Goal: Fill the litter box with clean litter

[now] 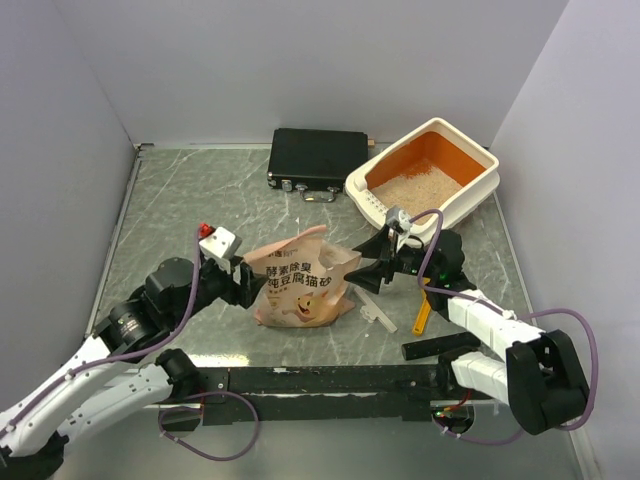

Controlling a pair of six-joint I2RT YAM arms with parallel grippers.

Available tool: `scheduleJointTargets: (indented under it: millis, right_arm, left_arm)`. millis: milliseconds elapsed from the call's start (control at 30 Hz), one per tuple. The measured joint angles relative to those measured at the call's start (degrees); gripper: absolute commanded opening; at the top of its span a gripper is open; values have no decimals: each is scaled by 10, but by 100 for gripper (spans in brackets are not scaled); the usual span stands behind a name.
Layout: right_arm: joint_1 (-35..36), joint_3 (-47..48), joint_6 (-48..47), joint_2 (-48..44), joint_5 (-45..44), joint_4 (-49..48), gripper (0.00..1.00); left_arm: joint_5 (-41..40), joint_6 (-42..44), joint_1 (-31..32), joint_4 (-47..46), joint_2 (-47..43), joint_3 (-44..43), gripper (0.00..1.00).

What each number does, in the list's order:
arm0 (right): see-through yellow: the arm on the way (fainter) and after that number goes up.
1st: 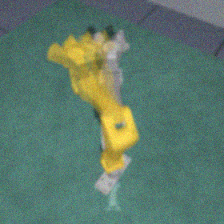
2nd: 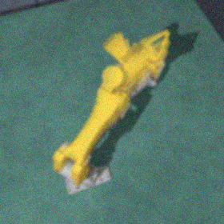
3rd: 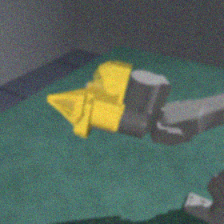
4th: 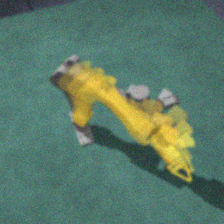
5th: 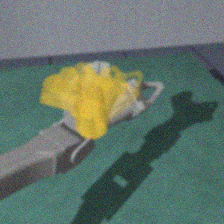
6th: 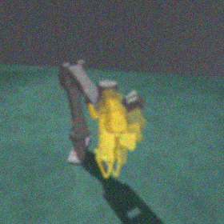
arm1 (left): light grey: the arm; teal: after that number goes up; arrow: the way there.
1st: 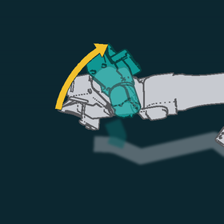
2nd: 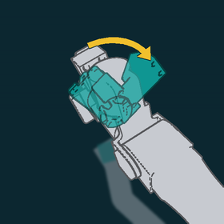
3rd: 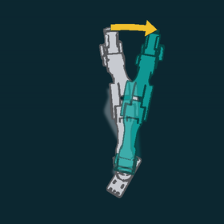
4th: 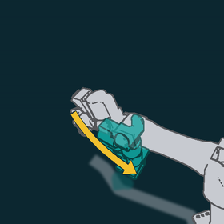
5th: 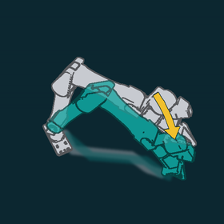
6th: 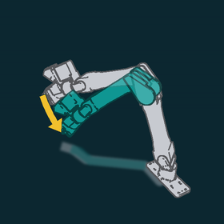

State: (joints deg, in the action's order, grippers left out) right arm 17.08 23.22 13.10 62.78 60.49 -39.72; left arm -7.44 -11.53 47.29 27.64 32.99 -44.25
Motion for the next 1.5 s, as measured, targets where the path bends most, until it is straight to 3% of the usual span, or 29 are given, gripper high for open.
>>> scheduleJointTargets:
  millis: [200,400,733,867,1100,1200,1333,1500]
  right_arm:
    - [0,-2,29,14,7,-45,86]
    - [5,-9,40,15,7,-70,86]
    - [7,-25,44,17,7,-91,84]
    - [7,-33,54,26,8,-119,79]
    - [7,-37,74,65,19,-161,66]
    - [7,-37,79,76,24,-174,58]
    - [7,-37,85,91,29,-187,39]
    - [7,-36,85,101,32,-195,39]
  left_arm:
    - [10,-2,-59,1,-23,29,76]
    - [37,-2,-75,-15,-23,36,77]
    - [189,8,-144,-93,13,74,75]
    - [247,17,-190,-121,32,75,57]
    - [355,28,-254,-168,60,94,42]
    - [386,29,-260,-181,69,94,34]
    - [411,28,-262,-185,70,94,24]
    - [424,29,-262,-186,55,104,18]
